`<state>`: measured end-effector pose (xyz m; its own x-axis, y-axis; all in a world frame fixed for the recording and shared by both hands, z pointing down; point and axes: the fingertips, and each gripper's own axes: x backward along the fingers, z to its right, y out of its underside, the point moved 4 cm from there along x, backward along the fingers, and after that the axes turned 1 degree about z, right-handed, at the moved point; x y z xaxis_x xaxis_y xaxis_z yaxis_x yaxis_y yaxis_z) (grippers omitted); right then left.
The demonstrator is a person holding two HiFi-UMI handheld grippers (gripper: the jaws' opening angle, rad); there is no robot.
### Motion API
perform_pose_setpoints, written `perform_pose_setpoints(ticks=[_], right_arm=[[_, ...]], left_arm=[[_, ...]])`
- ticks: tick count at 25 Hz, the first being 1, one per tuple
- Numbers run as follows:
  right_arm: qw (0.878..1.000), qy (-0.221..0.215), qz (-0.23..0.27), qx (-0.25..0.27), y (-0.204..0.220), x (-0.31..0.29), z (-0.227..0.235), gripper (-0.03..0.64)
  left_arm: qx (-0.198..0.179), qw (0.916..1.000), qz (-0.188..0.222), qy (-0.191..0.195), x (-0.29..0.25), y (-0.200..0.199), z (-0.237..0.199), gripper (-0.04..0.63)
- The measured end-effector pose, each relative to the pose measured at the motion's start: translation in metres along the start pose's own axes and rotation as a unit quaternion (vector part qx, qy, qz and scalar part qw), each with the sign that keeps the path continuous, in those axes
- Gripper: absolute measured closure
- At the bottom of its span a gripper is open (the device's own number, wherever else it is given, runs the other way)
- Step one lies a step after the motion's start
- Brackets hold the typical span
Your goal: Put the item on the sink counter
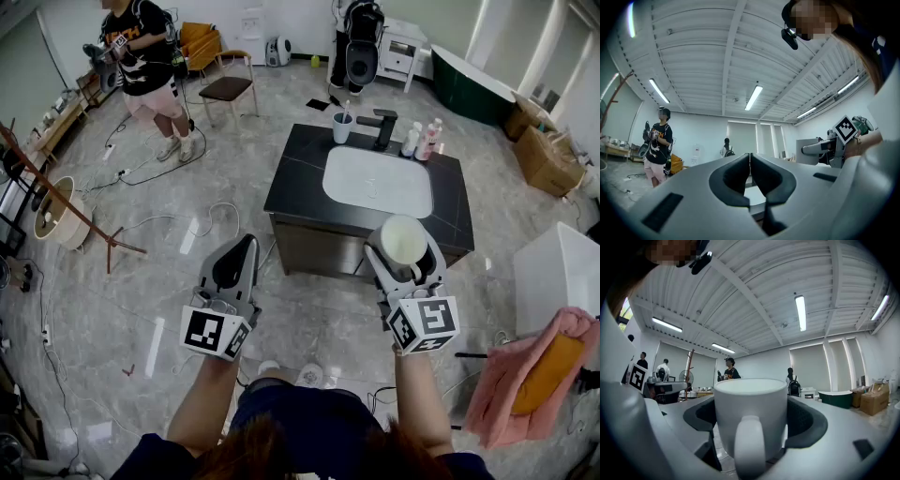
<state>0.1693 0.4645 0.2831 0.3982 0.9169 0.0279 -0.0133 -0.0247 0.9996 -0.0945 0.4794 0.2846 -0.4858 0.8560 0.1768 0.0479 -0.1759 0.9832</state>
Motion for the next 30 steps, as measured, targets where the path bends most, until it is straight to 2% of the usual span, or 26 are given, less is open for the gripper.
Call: perform_pose_setpoints(ticks=[20,30], right_arm=[[1.000,-0.010,-0.005,-0.016,0.008,-0.016,-0.006,0.175],[1.000,-0.004,-0.006,-0.012,0.011,-0.064,0.009,0.175]], left_arm=[[-0.001,1.0000,-0.007,-0.002,-0.004,0.006,-0.013,0.572],[0.010,0.9999,-0.003,0.005,-0.054,0.021,-0.046,0.572]])
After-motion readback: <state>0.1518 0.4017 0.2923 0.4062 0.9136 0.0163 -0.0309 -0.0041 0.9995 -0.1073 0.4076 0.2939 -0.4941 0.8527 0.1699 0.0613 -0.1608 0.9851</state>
